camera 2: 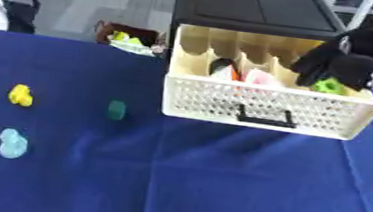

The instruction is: Pick up objects from table and place into drawer.

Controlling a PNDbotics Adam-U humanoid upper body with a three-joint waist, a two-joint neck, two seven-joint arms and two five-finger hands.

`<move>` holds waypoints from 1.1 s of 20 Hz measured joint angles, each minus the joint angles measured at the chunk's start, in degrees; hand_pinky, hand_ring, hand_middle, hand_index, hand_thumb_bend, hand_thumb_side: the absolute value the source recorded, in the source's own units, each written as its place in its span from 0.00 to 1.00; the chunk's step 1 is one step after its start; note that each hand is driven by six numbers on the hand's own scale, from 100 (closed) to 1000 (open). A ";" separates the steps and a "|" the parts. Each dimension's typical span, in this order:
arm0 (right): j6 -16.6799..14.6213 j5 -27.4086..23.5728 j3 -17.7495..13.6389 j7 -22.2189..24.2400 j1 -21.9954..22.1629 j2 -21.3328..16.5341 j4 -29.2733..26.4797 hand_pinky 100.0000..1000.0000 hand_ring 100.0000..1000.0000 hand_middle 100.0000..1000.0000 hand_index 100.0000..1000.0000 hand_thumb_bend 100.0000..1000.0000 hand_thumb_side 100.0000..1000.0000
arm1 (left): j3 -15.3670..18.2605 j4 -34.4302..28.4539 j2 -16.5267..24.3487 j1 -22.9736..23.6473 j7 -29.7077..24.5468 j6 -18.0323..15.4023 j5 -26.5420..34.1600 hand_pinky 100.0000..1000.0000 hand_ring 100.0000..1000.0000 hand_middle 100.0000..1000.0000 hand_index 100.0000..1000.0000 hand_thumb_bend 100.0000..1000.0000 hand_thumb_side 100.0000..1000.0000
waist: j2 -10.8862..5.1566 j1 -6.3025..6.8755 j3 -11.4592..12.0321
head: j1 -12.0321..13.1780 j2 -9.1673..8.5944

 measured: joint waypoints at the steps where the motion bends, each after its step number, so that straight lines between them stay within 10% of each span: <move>1: -0.24 -0.49 0.58 1.37 -0.12 -0.33 0.00 0.82 0.77 0.70 0.87 0.00 1.00 | 0.16 0.00 -0.37 0.32 -0.29 0.22 -0.33 0.33 0.43 0.44 0.93 0.05 0.95 | -0.08 -0.13 -0.02 | 0.09 0.04; 11: -0.47 -5.19 3.65 10.89 -0.06 -1.30 -0.01 0.87 0.80 0.76 0.97 0.00 1.00 | 0.90 0.00 -2.24 1.83 -1.51 1.73 -1.78 0.33 0.43 0.44 0.92 0.05 0.96 | -1.07 -0.43 -0.24 | 0.54 0.81; 22: 12.77 -7.62 11.84 12.55 -4.96 1.18 -0.01 0.91 0.82 0.80 1.00 0.00 1.00 | 1.05 0.00 -3.39 2.72 -1.81 2.52 -2.54 0.33 0.43 0.44 0.92 0.06 0.98 | -1.48 -0.71 0.91 | -0.39 1.06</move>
